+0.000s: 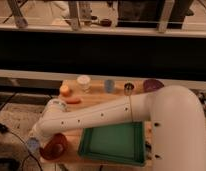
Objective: Wipe red bowl with eraser
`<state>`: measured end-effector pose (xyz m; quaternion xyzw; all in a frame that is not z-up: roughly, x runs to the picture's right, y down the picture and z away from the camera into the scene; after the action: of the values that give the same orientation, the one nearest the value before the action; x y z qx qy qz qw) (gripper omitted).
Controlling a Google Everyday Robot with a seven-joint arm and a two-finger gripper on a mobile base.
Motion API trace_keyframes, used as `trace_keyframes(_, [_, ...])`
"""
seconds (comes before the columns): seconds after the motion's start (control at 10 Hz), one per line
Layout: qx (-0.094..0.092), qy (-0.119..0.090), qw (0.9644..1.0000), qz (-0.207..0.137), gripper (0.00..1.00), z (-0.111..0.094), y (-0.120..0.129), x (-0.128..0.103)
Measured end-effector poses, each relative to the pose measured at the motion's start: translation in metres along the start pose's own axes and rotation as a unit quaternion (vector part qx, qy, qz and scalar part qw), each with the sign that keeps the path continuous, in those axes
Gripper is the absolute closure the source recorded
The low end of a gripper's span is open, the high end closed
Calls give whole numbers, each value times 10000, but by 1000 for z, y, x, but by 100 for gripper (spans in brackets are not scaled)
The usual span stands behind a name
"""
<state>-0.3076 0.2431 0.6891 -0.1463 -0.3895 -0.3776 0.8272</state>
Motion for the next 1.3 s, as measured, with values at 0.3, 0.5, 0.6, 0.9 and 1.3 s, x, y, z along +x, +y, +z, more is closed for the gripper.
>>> trace_keyframes(0.3, [-169,191,9996,-115,95,6,21,-2])
trace_keyframes(0.5, [-218,288,9992,-161,95,2,23,-6])
trace_keyframes(0.6, [-241,332,9990,-153,95,-1,24,-8])
trace_keyframes(0.9, [-262,391,9989,-9,95,-10,29,-11])
trace_keyframes(1.3, [-281,467,9982,233,95,-24,43,-10])
